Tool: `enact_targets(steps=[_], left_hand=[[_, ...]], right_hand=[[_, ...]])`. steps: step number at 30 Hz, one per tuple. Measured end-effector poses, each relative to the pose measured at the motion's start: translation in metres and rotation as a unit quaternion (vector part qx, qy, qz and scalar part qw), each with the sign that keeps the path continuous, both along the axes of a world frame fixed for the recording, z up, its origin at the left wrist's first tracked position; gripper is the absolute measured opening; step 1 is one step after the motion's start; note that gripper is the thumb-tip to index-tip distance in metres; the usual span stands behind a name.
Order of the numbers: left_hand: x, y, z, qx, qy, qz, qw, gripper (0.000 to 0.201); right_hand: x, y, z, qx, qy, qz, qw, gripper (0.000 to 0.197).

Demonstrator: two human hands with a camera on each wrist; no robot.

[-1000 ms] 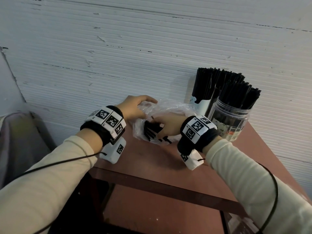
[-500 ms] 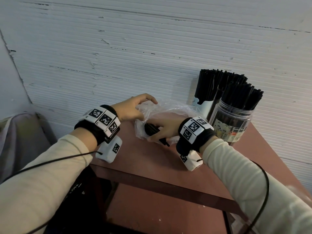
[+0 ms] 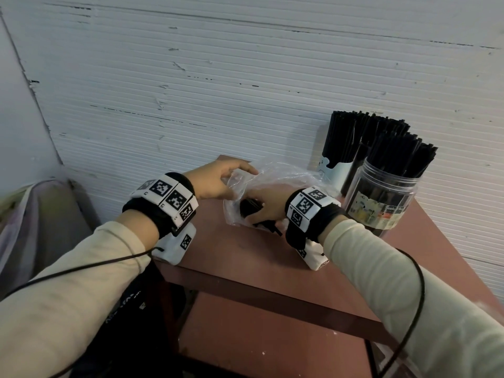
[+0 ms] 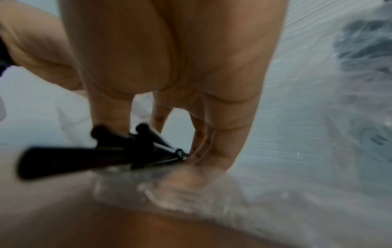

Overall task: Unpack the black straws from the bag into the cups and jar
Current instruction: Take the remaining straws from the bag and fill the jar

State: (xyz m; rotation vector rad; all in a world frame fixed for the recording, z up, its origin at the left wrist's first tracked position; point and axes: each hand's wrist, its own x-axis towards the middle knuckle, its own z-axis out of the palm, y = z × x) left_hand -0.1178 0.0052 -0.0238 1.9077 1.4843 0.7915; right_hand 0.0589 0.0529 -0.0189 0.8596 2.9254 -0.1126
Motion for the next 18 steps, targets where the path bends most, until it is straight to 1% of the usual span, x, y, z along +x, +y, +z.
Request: enact_targets(steps=[3,4,6,7,10,12,14,18], left_hand=[[0.000,0.001,0.001,0.000,0.006,0.012,1.000,0.058],[0.000,0.001,0.001,0.002,-0.001,0.019,1.000,0.059],[0.001,0.004,0.000,0.007,-0.016,0.041,0.999,0.062],[0.001,0.004,0.001,0.010,-0.019,0.049,0.999,0.062],[0.004,0.005,0.002,0.025,-0.025,0.050,0.998,0.061],[0.007,0.005,0.004,0.034,-0.034,0.053,0.997,0.060],[0.009,0.005,0.004,0.034,-0.037,0.061,0.997,0.058],[0.012,0.005,0.005,0.028,-0.023,0.062,0.997,0.057]], right_hand=[[-0.003,0.003,0.000,0.015,-0.039,-0.011,0.999,0.038],[-0.003,0.003,-0.001,0.016,-0.046,-0.013,0.999,0.034],[-0.005,0.007,-0.002,0.026,-0.046,-0.013,0.999,0.015],[-0.004,0.008,-0.002,0.029,-0.049,-0.020,0.998,0.013],[0.002,0.015,-0.003,0.008,-0.044,-0.046,0.998,0.028],[0.008,0.020,-0.005,-0.044,-0.019,-0.072,0.996,0.036],[0.016,0.024,-0.005,-0.107,0.026,-0.093,0.989,0.037],[0.030,0.026,0.003,-0.207,0.129,-0.124,0.962,0.035]])
